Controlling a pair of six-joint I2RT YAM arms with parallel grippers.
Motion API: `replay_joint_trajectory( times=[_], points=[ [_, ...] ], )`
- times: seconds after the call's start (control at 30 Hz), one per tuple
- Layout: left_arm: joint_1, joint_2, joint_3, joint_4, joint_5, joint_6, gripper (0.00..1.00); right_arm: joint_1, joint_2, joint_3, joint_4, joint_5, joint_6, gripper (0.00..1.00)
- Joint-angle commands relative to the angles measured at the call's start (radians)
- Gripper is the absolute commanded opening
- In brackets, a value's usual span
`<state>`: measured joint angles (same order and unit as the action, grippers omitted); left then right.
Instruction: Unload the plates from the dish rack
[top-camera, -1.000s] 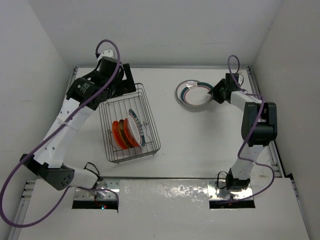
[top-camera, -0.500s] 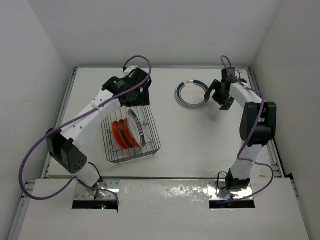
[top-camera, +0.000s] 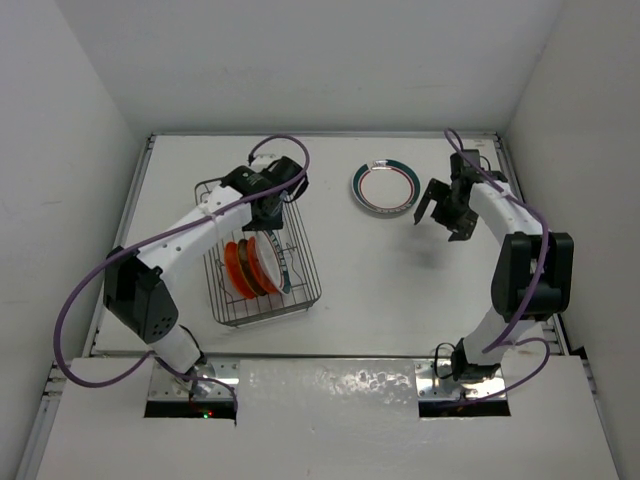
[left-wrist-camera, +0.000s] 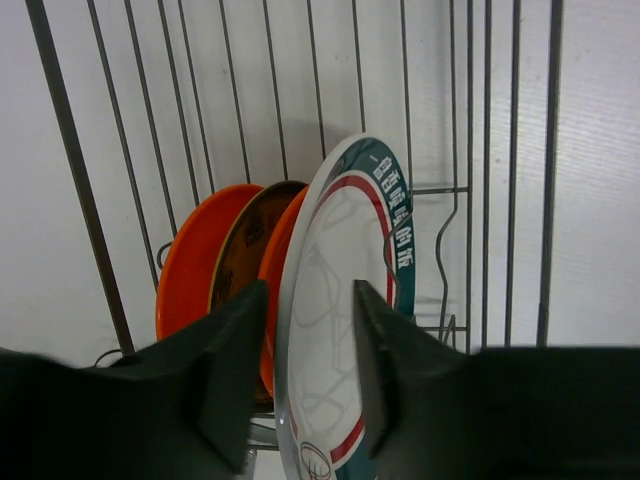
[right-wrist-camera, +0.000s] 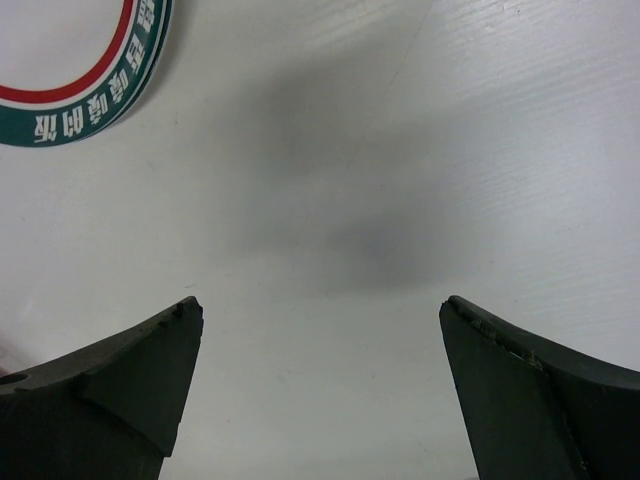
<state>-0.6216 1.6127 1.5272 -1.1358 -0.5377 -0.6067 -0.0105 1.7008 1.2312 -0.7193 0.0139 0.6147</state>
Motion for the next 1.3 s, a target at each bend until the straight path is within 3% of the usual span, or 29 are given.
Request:
replay_joint_trajectory(
  times=[0.0,0.13,0.17,0.2,0.27,0.53,0.6,0.63,0.67,0.73,0.77,0.8,0.87,0.9,1.03,1.13,1.27],
  points=[
    [-0.009,0.0,-0.015,0.021,0.002,-0.011,0.33,0.003,-0.035,0.008,-0.022,-0.011,-0.036,0.99],
    [-0.01,-0.014,0.005,0.008,-0.021,-0.001,0.25,0.003,-0.035,0.017,-0.025,-0.011,-0.033,0.99],
    [-0.009,-0.016,0.026,0.001,-0.025,0.002,0.2,0.003,-0.035,0.016,-0.026,-0.011,-0.033,0.99],
    [-0.01,-0.019,0.04,-0.008,-0.03,0.008,0.08,0.003,-0.036,0.014,-0.026,-0.011,-0.032,0.99],
    [-0.01,-0.023,0.062,-0.015,-0.03,0.034,0.0,0.003,-0.036,0.014,-0.026,-0.034,-0.029,0.99],
    [-0.009,-0.007,0.258,-0.136,-0.165,0.07,0.0,0.003,-0.035,0.024,-0.006,-0.13,-0.007,0.99],
    [-0.009,0.004,0.319,-0.151,-0.212,0.103,0.0,0.003,-0.033,0.024,0.035,-0.251,0.003,0.99],
    [-0.009,0.006,0.336,-0.15,-0.223,0.116,0.0,0.003,-0.035,0.011,0.131,-0.326,0.017,0.99],
    [-0.009,0.004,0.362,-0.144,-0.232,0.128,0.0,0.032,-0.042,0.001,0.205,-0.512,0.034,0.99],
    [-0.009,-0.019,0.376,-0.092,-0.229,0.165,0.0,0.078,-0.056,-0.03,0.375,-0.673,0.124,0.99],
    [-0.009,-0.036,0.361,-0.056,-0.203,0.182,0.0,0.102,-0.069,-0.036,0.529,-0.716,0.153,0.99],
    [-0.009,-0.06,0.341,-0.001,-0.109,0.223,0.0,0.125,-0.093,-0.03,0.579,-0.736,0.18,0.99],
    [-0.007,-0.06,0.251,0.19,-0.108,0.243,0.0,0.202,-0.107,-0.019,0.714,-0.739,0.243,0.99],
    [-0.004,-0.217,0.214,0.32,0.115,0.236,0.0,0.222,-0.101,-0.015,0.771,-0.758,0.273,0.99],
    [0.02,-0.307,0.071,0.565,0.339,0.174,0.0,0.277,-0.069,-0.038,1.038,-0.778,0.466,0.99],
    [0.031,-0.333,0.001,0.697,0.453,0.128,0.0,0.279,-0.049,-0.061,1.106,-0.787,0.496,0.99],
    [0.043,-0.358,-0.085,0.801,0.489,0.085,0.0,0.277,-0.064,-0.084,1.097,-0.804,0.45,0.97]
  ],
)
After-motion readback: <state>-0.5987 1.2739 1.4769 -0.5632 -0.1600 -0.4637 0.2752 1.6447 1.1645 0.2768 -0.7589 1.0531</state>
